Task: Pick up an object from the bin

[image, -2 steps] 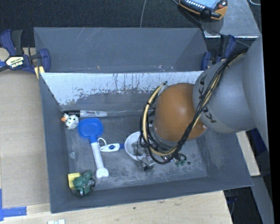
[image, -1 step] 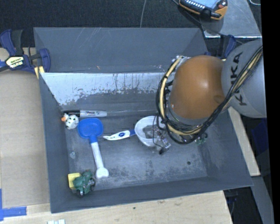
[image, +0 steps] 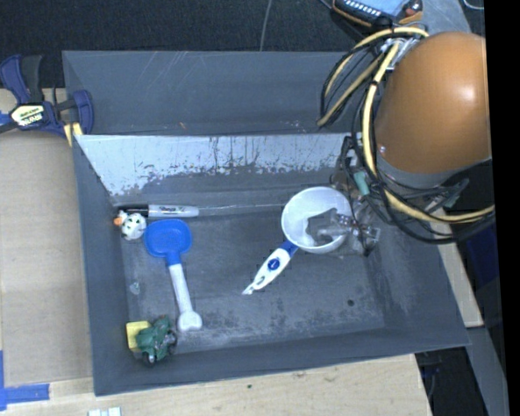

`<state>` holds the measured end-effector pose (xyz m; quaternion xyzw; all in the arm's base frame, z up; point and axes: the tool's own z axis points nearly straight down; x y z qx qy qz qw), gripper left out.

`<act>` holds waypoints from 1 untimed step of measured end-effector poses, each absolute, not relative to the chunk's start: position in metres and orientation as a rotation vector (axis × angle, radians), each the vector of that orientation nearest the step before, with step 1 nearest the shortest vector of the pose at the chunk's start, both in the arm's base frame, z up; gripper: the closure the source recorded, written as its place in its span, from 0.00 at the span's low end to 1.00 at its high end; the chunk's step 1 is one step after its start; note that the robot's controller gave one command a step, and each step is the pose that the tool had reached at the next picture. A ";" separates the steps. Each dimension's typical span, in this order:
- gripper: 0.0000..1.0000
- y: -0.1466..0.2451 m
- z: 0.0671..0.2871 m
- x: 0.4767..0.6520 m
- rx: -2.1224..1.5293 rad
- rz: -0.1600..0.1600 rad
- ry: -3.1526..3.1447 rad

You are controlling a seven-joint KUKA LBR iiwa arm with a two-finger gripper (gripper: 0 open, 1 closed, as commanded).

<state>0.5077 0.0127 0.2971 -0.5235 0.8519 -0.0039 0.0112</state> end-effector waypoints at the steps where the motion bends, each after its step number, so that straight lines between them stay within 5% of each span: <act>1: 1.00 0.026 0.183 0.527 -1.713 -0.006 2.611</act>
Offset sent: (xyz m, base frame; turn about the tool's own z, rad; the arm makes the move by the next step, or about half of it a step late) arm 0.0195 0.0123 -0.1091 -0.0576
